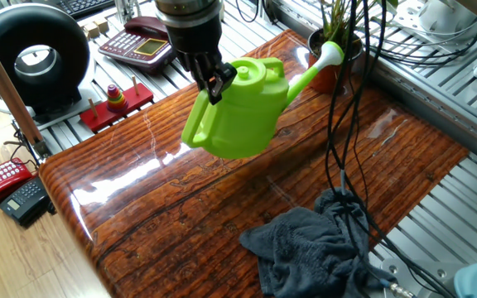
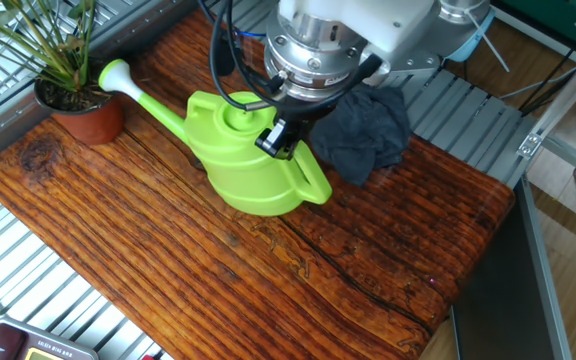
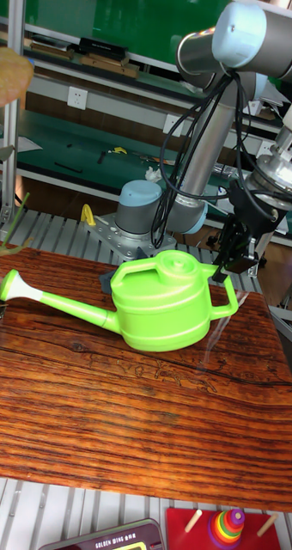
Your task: Water the plant
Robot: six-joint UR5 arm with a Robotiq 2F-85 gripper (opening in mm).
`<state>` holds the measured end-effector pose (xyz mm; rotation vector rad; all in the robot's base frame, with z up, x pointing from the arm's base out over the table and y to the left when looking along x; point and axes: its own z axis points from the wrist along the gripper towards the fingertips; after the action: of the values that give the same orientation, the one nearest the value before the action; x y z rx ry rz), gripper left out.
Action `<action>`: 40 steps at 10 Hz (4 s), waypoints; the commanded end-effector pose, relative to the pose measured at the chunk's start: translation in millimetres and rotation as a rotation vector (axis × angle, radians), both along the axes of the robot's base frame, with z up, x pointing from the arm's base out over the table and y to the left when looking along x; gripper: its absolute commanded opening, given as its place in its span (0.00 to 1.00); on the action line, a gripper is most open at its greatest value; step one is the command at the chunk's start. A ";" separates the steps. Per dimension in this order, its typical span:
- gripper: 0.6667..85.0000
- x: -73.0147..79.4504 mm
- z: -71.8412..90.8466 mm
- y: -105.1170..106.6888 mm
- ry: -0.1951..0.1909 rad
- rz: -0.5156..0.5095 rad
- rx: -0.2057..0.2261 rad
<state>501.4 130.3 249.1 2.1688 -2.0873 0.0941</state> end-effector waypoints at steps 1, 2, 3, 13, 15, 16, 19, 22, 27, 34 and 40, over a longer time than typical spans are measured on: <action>0.00 -1.4 -0.4 1.3 0.022 0.055 0.010; 0.00 0.2 -0.6 1.2 0.019 0.066 0.009; 0.00 0.4 -0.7 2.0 0.019 0.069 0.012; 0.00 -8.5 5.3 5.0 0.024 0.057 0.050; 0.00 -8.6 7.0 7.7 0.023 0.063 0.055; 0.00 -9.2 8.2 8.3 0.023 0.063 0.053; 0.00 -13.3 11.2 13.3 0.018 0.048 0.076; 0.00 -15.9 12.3 22.8 0.010 0.029 0.121; 0.00 -5.5 0.4 40.8 -0.006 -0.083 0.165; 0.00 35.0 -75.6 106.7 -0.202 -0.488 0.096; 0.00 51.9 -87.0 137.6 -0.201 -0.463 0.200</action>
<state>547.0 255.3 167.2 1.7448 -2.7339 0.1109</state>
